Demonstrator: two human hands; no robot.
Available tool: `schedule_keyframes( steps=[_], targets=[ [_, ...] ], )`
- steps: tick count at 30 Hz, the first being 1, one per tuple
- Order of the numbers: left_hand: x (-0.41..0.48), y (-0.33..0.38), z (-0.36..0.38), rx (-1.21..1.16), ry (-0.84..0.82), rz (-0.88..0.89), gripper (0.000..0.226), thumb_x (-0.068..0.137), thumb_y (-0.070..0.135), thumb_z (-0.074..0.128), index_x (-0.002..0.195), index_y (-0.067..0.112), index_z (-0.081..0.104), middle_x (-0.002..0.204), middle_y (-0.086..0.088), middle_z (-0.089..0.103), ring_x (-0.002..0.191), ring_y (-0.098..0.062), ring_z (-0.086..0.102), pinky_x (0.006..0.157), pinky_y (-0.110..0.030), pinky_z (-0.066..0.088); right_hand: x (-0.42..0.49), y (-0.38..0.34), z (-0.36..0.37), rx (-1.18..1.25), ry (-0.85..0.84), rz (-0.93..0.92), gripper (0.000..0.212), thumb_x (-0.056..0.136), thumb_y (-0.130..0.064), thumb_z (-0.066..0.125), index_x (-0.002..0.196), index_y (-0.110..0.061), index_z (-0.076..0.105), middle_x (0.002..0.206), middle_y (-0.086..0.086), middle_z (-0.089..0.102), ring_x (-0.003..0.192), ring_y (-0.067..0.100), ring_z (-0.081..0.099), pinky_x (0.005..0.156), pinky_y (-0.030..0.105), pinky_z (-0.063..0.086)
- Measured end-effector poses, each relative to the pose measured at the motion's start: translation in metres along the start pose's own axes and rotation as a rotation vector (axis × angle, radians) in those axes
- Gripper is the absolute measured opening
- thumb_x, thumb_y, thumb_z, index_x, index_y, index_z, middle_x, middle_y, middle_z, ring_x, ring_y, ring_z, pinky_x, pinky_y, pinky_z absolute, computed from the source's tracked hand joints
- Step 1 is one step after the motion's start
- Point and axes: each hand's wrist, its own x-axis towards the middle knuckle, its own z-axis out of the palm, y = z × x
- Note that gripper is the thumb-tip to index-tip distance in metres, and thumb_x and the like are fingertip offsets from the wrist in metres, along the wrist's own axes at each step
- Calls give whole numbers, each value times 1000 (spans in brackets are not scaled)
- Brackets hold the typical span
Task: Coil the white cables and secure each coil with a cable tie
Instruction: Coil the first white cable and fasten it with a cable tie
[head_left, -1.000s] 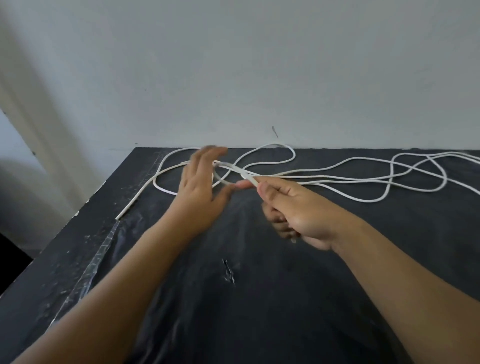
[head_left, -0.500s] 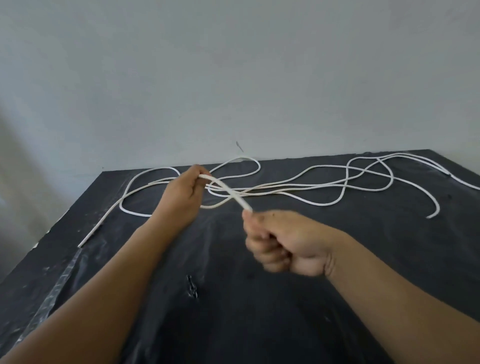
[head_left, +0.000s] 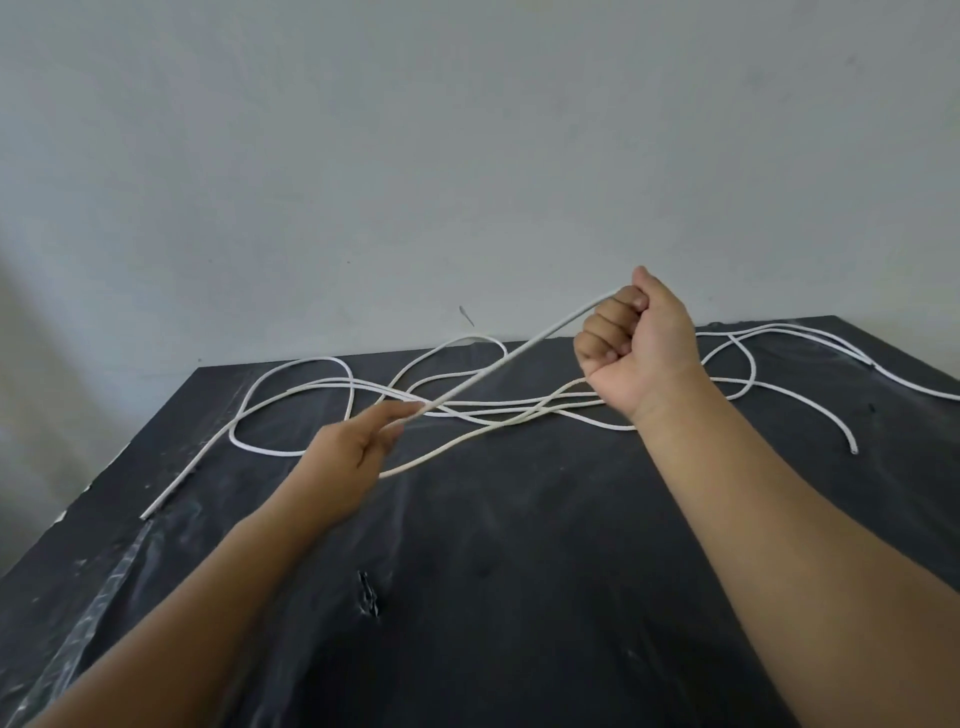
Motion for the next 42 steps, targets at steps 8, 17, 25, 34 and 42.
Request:
schedule_keyframes(
  steps=[8,17,25,34,42],
  targets=[
    [2,41,-7,219,-127,238,44,82,22,40,114,32,69,71,15,39,73,0,44,68,-7,30,3,24,5,-366,-101,-16,33,92,-19,38,59,-18,37,48,-3,29,41,12,21,43,23,21],
    [3,85,-26,120,-114,353,26,84,23,50,95,35,69,73,10,50,78,-1,47,72,-7,32,-27,56,-5,-1028,-394,87,23,97,-21,38,77,-11,42,61,4,49,50,17,43,53,30,41],
    [19,90,-56,-113,-71,48,6,85,19,68,80,18,71,54,15,58,52,3,49,53,-6,35,-57,51,-11,-804,-604,574,50,98,-47,32,65,-15,53,46,-4,29,38,9,18,42,22,18],
    [5,99,-18,-1070,-314,-239,23,88,34,45,80,12,49,73,-2,66,64,-17,68,69,-33,57,-58,44,-7,-428,-833,685,41,93,-40,50,59,-22,34,44,-8,21,35,8,15,39,20,19],
    [12,91,-23,-849,-199,-204,20,100,17,42,84,8,49,59,-3,55,49,-16,50,60,-35,57,-60,44,-2,-784,-516,374,33,90,-42,49,75,-13,56,53,-4,22,45,11,17,47,26,33]
  ],
)
